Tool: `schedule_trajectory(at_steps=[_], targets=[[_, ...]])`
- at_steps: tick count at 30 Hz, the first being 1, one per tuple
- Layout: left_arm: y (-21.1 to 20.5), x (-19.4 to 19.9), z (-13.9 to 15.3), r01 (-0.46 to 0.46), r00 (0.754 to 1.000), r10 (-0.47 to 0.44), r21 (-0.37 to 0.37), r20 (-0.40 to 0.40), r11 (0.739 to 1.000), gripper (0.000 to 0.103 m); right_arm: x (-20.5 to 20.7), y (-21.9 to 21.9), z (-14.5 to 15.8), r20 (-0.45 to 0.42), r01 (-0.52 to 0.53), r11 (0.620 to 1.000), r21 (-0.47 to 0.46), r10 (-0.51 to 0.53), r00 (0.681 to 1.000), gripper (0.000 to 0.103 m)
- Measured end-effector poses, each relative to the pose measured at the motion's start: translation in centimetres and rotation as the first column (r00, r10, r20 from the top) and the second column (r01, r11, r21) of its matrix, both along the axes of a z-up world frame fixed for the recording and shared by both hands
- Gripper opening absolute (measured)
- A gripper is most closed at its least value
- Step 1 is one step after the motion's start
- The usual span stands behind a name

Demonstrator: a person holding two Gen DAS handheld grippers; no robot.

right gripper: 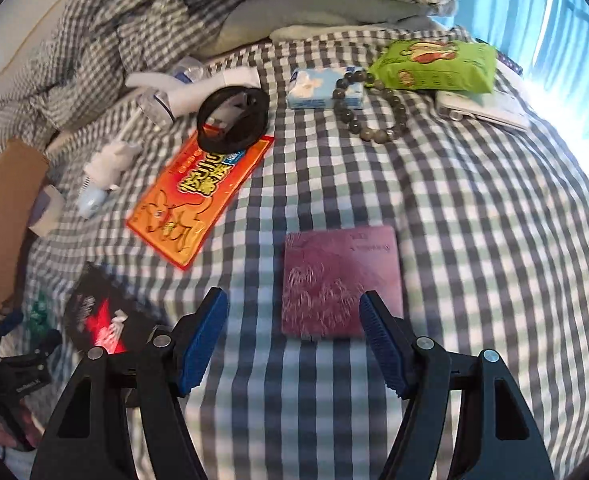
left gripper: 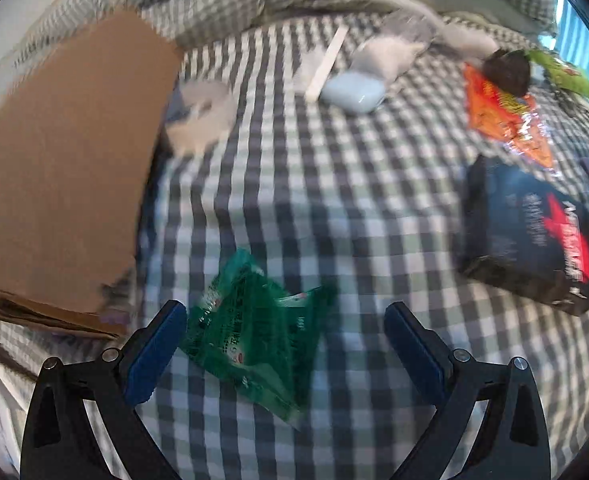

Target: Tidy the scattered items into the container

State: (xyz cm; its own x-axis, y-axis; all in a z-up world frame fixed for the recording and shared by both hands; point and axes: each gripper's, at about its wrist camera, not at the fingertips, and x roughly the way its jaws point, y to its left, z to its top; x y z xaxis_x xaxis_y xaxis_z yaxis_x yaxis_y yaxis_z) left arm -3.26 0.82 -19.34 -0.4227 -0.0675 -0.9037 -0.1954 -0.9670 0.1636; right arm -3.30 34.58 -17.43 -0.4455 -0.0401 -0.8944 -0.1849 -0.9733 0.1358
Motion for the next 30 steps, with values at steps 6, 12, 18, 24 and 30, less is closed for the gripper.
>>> schedule_trajectory(at_steps=[6,12,18,24,30], targets=[[-1.3,-0.2,-0.6,-0.016,0.999,0.013,0.09,0.031,0.996,0.101,-1.3,0.0,-0.8,-0.006,0.008,0.999,0.041,-0.007,1.0,0.069],[-1.5,0.0,-0.5,-0.014,0.999,0.01,0.099,0.039,0.995,0.101,-1.2,-1.2,-1.5,0.027,-0.029,0.982,0.184,0.025,0.999,0.086],[-0.5,0.9,0.5,0.044,0.998,-0.048,0.095,0.039,0.994,0.057,-0.6,-0.7,-1.8,0.021,-0.044,0.981,0.19,0.041,0.999,0.086],[0.8,2.2,1.7,0.097,0.995,-0.099,0.069,0.027,0.993,0.04,0.3,-1.1,0.3,-0.043,-0.042,0.988,0.146,0.049,0.998,0.002],[1.2,2.4,3.2,0.115,0.993,-0.118,0.102,0.031,0.988,0.035,0.9,-2.3,-0.2,-0.022,-0.062,0.994,0.091,0.065,0.998,0.0]])
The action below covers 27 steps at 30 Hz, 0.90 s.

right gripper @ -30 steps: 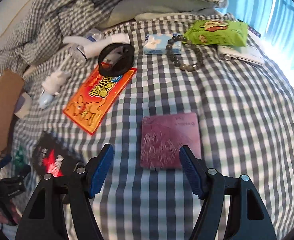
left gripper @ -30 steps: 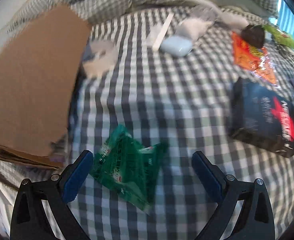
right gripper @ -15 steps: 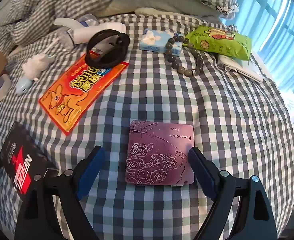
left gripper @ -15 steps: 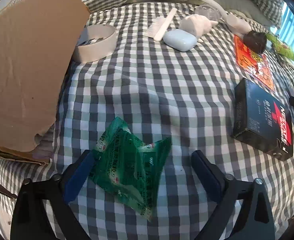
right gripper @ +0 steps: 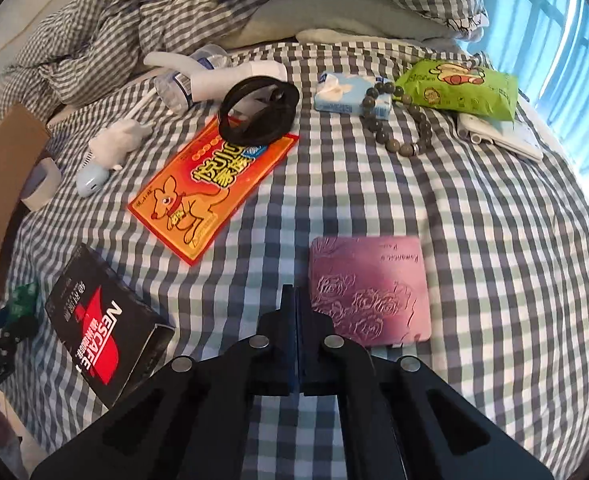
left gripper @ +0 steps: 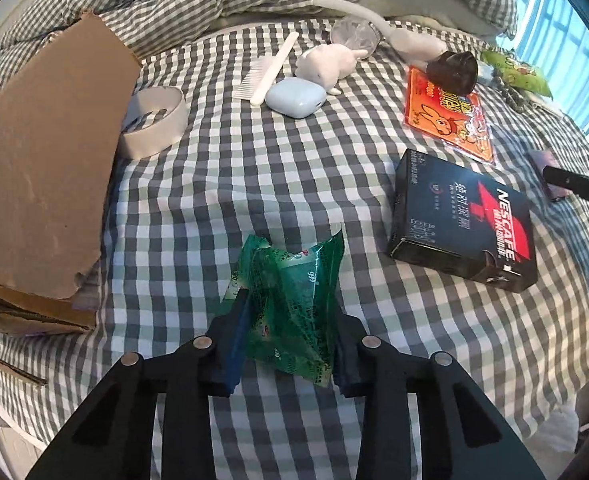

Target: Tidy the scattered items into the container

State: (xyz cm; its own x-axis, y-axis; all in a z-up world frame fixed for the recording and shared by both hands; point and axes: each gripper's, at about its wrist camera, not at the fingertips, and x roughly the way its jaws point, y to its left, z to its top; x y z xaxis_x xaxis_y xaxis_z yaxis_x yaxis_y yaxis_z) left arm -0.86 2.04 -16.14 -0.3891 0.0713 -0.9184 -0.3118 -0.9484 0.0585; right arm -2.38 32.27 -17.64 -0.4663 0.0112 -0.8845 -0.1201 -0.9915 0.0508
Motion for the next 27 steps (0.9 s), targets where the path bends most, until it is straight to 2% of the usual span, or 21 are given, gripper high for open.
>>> schedule_trajectory(at_steps=[3,5,7,9,11,13,15,17,19,20,21,22,23,25,27], targets=[[-0.3,-1.4,-0.6,-0.007,1.0,0.007,-0.006,0.01,1.0,0.035,0.1,-0.2,-0.6,0.02,-0.008,1.0,0.005,0.008,1.0,0.001],[-0.6,-1.2,-1.0,-0.013,1.0,0.013,-0.009,0.01,1.0,0.035,0.3,0.0,-0.5,0.006,-0.017,1.0,-0.008,0.017,1.0,0.011],[-0.7,-1.3,-1.4,-0.017,1.0,0.017,-0.02,0.009,1.0,0.043,0.5,-0.1,-0.3,-0.007,-0.038,0.999,-0.034,0.037,0.999,0.044],[-0.8,-1.7,-2.0,-0.028,0.999,0.028,-0.035,0.015,0.999,0.053,0.9,-0.3,0.3,-0.038,-0.021,1.0,0.023,0.022,0.999,0.06],[-1.2,-1.9,-2.2,-0.041,0.999,0.042,-0.02,0.015,0.999,0.056,1.1,-0.6,1.4,-0.074,-0.028,0.998,0.062,0.033,0.997,0.061],[-1.5,-2.2,-2.4,-0.051,0.999,0.051,-0.005,0.014,0.999,0.06,1.1,-0.3,2.1,-0.094,-0.029,0.998,0.061,0.034,0.995,0.068],[-1.7,-2.5,-2.7,-0.063,0.998,0.063,-0.021,0.003,0.998,0.075,0.6,0.7,2.0,-0.094,-0.007,0.997,0.079,0.015,0.995,0.07],[-2.0,-2.7,-2.9,-0.075,0.997,0.075,-0.017,0.007,0.997,0.079,-0.1,2.0,0.9,-0.069,0.012,0.996,0.089,-0.006,0.998,0.071],[-2.4,-2.8,-3.0,-0.076,0.997,0.076,0.005,0.017,0.997,0.079,-0.7,3.1,-0.9,-0.017,0.014,0.997,0.081,-0.012,1.0,0.073],[-2.4,-2.8,-3.0,-0.074,0.997,0.074,0.006,0.019,0.997,0.079,-1.0,3.4,-1.6,-0.012,0.013,0.995,0.099,-0.012,1.0,0.074],[-2.4,-2.8,-3.0,-0.069,0.997,0.069,0.004,0.022,0.998,0.078,-1.0,3.3,-1.6,-0.026,0.007,0.992,0.125,-0.004,1.0,0.08],[-2.3,-2.8,-2.9,-0.061,0.998,0.061,0.002,0.022,0.998,0.076,-1.1,3.2,-1.8,-0.019,-0.002,0.991,0.13,0.005,1.0,0.083],[-2.2,-2.8,-2.8,-0.05,0.999,0.05,0.004,0.023,0.999,0.07,-1.3,2.9,-2.0,-0.011,-0.014,0.989,0.148,0.016,1.0,0.083],[-1.9,-2.6,-2.5,-0.034,0.999,0.034,-0.002,0.018,0.999,0.066,-1.6,2.7,-2.2,-0.008,-0.022,0.983,0.18,0.024,1.0,0.083],[-1.6,-2.3,-2.3,-0.02,1.0,0.02,-0.011,0.01,1.0,0.057,-1.7,3.1,-2.2,-0.016,-0.005,0.983,0.182,0.008,1.0,0.081]])
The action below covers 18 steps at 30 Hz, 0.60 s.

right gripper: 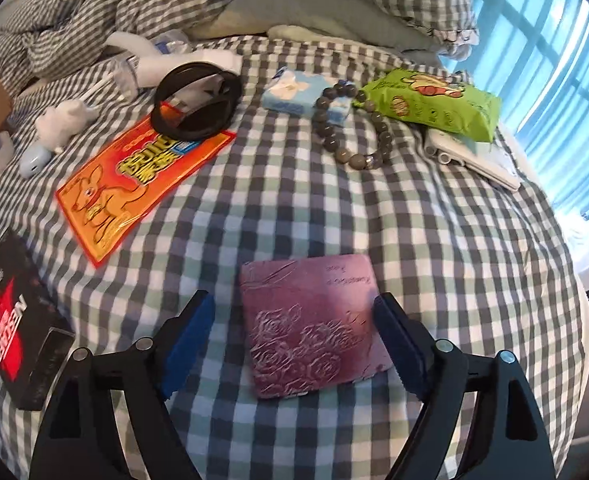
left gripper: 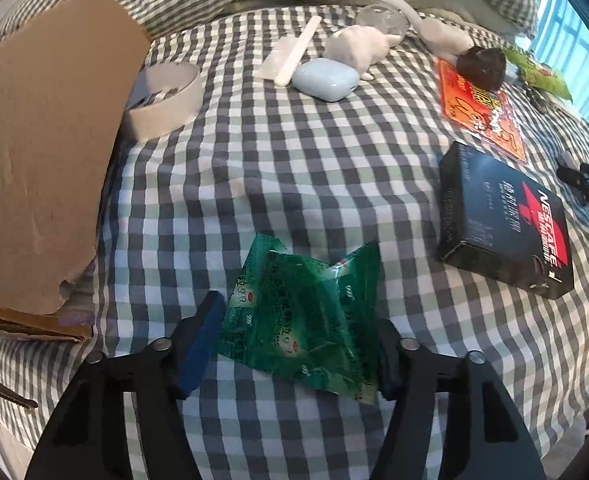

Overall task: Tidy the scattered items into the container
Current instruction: 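Grasp the pink rose-patterned card case with the right gripper while the left holds the snack packet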

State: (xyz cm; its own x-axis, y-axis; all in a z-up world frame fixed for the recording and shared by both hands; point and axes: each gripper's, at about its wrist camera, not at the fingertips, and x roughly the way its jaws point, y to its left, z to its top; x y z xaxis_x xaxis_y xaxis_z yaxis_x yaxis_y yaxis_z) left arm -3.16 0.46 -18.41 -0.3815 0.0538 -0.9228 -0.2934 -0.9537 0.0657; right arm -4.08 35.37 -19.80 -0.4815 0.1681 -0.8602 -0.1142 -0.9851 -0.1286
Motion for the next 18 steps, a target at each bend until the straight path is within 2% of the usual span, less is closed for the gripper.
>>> schedule_trajectory(at_steps=[1,2,3,4,9,11,12,13,16,18], targets=[[0.2,0.2,0.1,0.009,1.0,-0.009,-0.004,-0.003,1.0,0.053,-0.1,0.5,0.1,-0.001,0.019,1.0,-0.012,-0.019,1.0,0.075],[0.4,0.5,0.4,0.025,1.0,-0.025,-0.011,-0.004,1.0,0.044,0.0,1.0,0.2,0.0,0.032,0.999,-0.022,-0.032,0.999,0.074],[0.7,0.6,0.6,0.037,0.999,-0.037,-0.009,0.004,0.999,0.041,0.1,1.7,0.5,-0.004,0.035,0.997,-0.065,-0.036,0.999,0.073],[0.9,0.8,0.7,0.049,0.999,-0.049,-0.01,0.006,0.999,0.041,0.2,2.2,0.8,-0.004,0.033,0.994,-0.102,-0.034,0.999,0.072],[1.7,1.6,1.0,0.074,0.997,-0.075,0.014,0.009,0.997,0.039,1.0,2.8,1.1,-0.008,0.037,0.989,-0.146,-0.039,0.999,0.072],[2.1,1.7,1.2,0.075,0.997,-0.075,0.023,0.008,0.997,0.038,1.6,3.1,1.5,-0.023,0.054,0.98,-0.191,-0.06,0.998,0.071],[2.1,1.7,1.5,0.079,0.997,-0.08,0.033,0.013,0.996,0.038,1.8,3.2,1.8,-0.036,0.05,0.972,-0.228,-0.059,0.998,0.048],[2.1,1.9,1.9,0.078,0.997,-0.078,0.032,0.009,0.996,0.038,2.2,3.1,2.5,-0.063,0.047,0.966,-0.256,-0.065,0.996,0.041],[2.6,1.5,3.0,0.088,0.996,-0.088,0.04,-0.017,0.995,0.038,2.1,2.6,3.6,-0.044,0.039,0.967,-0.254,-0.051,0.998,0.029],[2.8,1.3,3.2,0.091,0.996,-0.09,0.047,-0.022,0.995,0.038,1.8,2.2,3.5,-0.036,0.032,0.972,-0.232,-0.042,0.998,0.029]])
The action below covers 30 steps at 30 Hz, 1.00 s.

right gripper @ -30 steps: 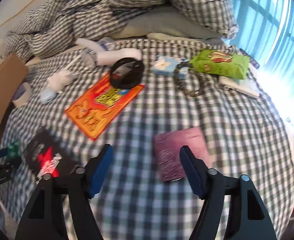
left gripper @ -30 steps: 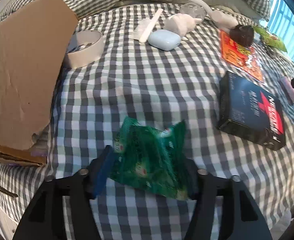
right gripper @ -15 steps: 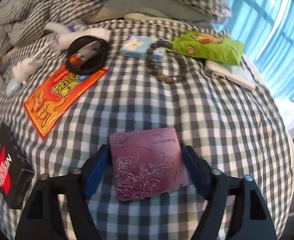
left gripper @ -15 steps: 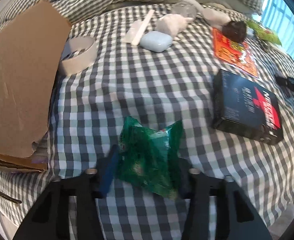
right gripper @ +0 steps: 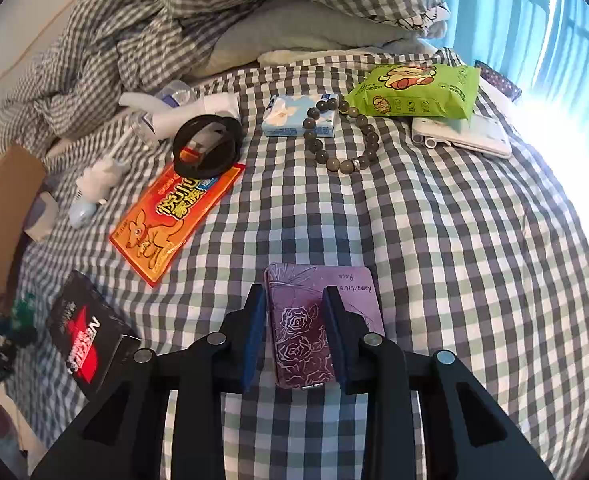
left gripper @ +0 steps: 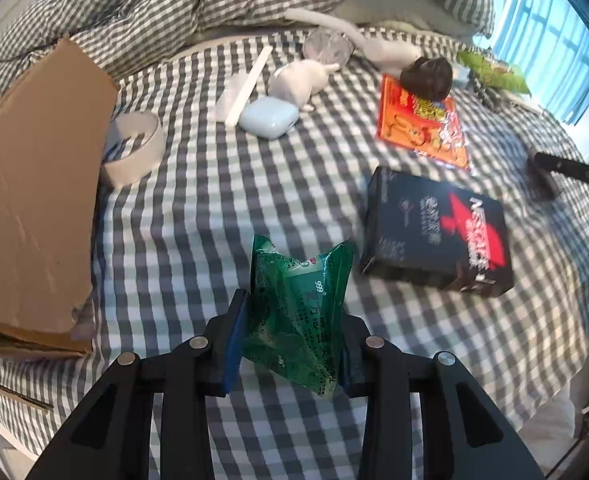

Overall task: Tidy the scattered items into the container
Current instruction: 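Grasp the pink rose-patterned card case with the right gripper while the left holds the snack packet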

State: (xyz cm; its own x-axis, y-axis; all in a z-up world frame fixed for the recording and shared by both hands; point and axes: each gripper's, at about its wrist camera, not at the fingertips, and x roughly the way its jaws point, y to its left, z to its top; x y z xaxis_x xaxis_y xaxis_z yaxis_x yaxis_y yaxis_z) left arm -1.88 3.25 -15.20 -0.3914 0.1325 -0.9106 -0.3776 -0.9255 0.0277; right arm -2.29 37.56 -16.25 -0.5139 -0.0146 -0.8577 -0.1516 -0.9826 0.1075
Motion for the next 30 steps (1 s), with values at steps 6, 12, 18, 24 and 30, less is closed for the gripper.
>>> schedule_trajectory(at_steps=[6,12,18,24,30], targets=[[-0.2,0.3,-0.4,-0.007,1.0,0.007,-0.019,0.016,1.0,0.038,0.0,0.4,-0.5,-0.009,0.025,0.999,0.022,-0.025,1.0,0.03],[0.0,0.1,-0.3,-0.008,1.0,0.008,-0.014,0.011,1.0,0.038,1.7,3.2,1.6,-0.061,0.099,0.995,0.023,-0.097,0.993,0.03],[1.0,0.2,-0.6,0.013,1.0,-0.013,-0.01,0.015,1.0,0.038,3.6,7.0,3.1,-0.112,0.141,0.988,-0.068,-0.148,0.983,0.03],[1.7,0.3,0.0,0.024,1.0,-0.024,-0.005,0.004,1.0,0.037,3.7,6.7,2.1,-0.112,0.117,0.99,-0.078,-0.125,0.986,0.051],[1.0,0.1,0.6,0.006,1.0,-0.006,-0.004,-0.005,1.0,0.037,4.1,7.4,2.9,-0.147,0.192,0.981,-0.025,-0.194,0.97,0.051]])
